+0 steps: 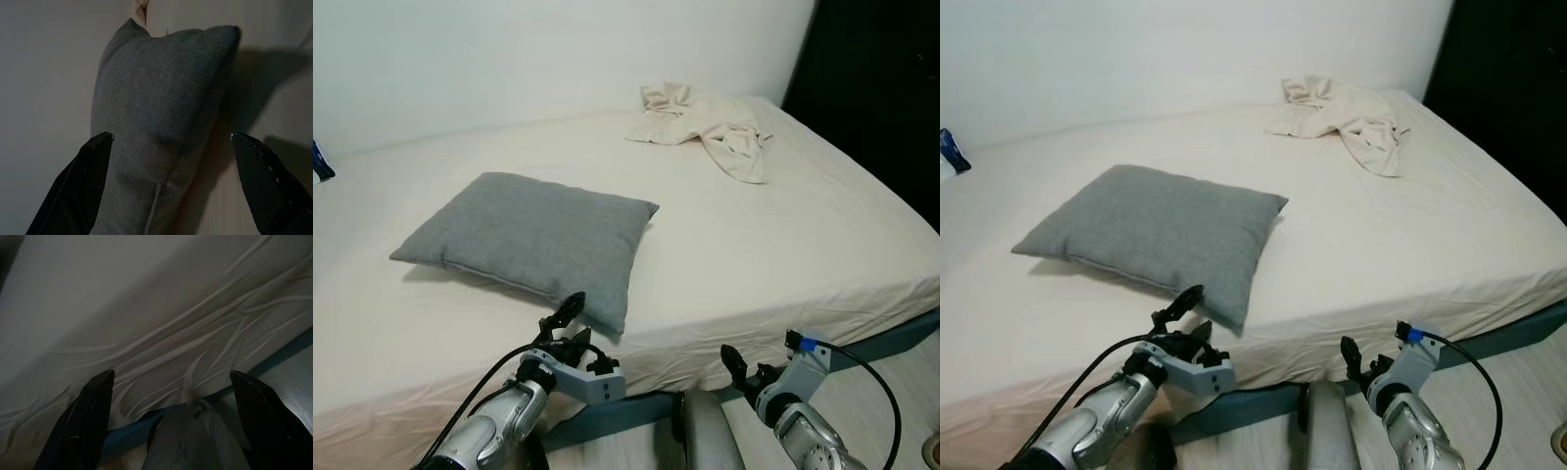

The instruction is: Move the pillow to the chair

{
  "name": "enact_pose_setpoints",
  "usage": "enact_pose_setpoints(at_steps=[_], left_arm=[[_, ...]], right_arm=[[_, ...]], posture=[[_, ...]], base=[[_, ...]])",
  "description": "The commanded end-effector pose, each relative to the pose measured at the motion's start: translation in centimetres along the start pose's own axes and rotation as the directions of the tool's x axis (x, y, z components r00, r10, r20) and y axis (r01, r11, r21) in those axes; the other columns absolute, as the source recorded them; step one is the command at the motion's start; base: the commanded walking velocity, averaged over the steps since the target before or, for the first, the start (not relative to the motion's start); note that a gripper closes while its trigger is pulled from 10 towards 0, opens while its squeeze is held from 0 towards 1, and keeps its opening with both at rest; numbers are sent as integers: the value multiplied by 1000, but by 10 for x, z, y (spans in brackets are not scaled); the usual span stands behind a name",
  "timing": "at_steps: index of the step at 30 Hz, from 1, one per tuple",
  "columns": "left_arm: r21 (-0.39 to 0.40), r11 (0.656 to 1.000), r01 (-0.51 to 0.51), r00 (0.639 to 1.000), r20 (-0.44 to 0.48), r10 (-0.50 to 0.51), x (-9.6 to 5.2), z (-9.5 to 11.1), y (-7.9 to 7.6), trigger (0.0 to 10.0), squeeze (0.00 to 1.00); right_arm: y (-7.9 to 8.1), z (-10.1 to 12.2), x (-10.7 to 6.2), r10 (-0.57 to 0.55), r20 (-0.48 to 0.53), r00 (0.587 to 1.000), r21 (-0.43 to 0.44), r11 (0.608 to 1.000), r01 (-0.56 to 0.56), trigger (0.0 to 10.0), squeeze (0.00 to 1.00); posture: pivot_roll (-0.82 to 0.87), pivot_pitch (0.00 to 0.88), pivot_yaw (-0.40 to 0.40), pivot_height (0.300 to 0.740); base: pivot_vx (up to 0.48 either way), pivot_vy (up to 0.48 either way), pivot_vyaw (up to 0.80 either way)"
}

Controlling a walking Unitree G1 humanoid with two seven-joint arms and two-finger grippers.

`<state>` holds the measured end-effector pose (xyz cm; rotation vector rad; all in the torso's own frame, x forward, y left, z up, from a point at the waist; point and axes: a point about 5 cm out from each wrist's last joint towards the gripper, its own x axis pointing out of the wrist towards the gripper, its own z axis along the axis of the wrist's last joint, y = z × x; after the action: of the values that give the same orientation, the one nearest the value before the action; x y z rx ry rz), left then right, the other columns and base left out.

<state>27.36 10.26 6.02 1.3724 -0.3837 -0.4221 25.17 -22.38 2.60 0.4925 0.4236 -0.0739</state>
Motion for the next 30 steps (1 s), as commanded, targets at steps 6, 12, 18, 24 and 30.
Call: enact_pose_setpoints(at_steps=[6,12,18,24,30], left_arm=[[39,998,54,998,14,-54,5,7,-11,10000,0],[38,997,63,997,32,-64,10,12,-12,10000,0],[16,999,44,998,39,-45,20,20,-9,10000,0],[-17,1000,26,999,45,-25,29,30,-8,10000,0],[-27,1000,-3,999,37,4,37,36,-5,10000,0]], right_arm=[[3,2,-1,3,7,1000,27,1000,-3,10000,0],[3,2,-1,2,10,1000,31,1000,-2,10000,0],[4,3,-1,3,13,1000,36,999,-3,10000,0],[6,5,-1,6,18,1000,38,999,-7,10000,0],[6,7,-1,6,24,1000,41,999,-7,10000,0]], posture=[[-98,138,60,505],[-95,140,59,505],[-97,144,60,505],[-99,148,59,505],[-102,155,58,505]], base=[[0,0,0],[0,0,0],[0,0,0],[0,0,0],[0,0,0]])
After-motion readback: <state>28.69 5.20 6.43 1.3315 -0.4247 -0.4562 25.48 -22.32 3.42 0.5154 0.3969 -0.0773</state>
